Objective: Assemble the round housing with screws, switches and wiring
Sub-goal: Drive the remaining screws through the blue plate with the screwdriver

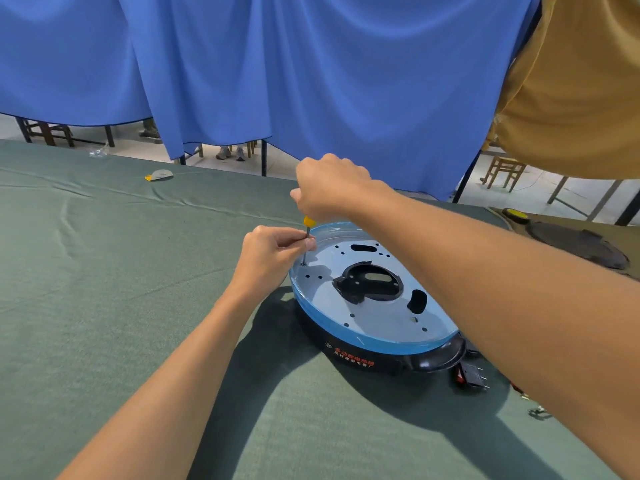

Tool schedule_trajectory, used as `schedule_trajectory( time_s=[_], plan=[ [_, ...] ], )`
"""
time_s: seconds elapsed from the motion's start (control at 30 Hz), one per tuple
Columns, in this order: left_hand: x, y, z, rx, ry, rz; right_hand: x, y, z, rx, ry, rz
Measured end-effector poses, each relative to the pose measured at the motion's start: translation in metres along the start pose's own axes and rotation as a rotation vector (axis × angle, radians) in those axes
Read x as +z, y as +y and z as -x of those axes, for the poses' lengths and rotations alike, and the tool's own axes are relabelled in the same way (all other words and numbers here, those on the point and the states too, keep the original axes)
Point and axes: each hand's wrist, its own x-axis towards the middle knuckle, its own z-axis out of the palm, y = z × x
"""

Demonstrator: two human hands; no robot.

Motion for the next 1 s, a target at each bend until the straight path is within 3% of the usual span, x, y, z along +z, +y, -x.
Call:
schedule_trajectory(
  time_s=[0.13, 0.33, 0.5, 0.7, 0.9, 1.0],
  plan=[
    [0.000, -0.001, 0.000, -0.006, 0.006, -0.014, -0.015, -0.007, 0.003, -0.068, -0.160, 0.035],
    [0.000, -0.002, -0.001, 0.016, 0.001, -0.024, -0.001, -0.001, 0.005, 0.056, -0.001, -0.098],
    [0.000, -0.002, -0.001, 0.027, 0.003, -0.027, -0.015, -0.006, 0.005, -0.024, -0.150, -0.006],
    [0.000, -0.002, -0.001, 0.025, -0.004, -0.034, 0.004, 0.000, 0.001, 0.047, 0.045, -0.071],
    [0.000, -0.002, -0.002, 0.010, 0.002, -0.015, -0.012, 0.000, -0.002, -0.074, -0.158, -0.002],
    [0.000, -0.001, 0.000, 0.007, -0.006, -0.001, -0.004, 0.003, -0.002, -0.071, -0.027, -0.059]
  ],
)
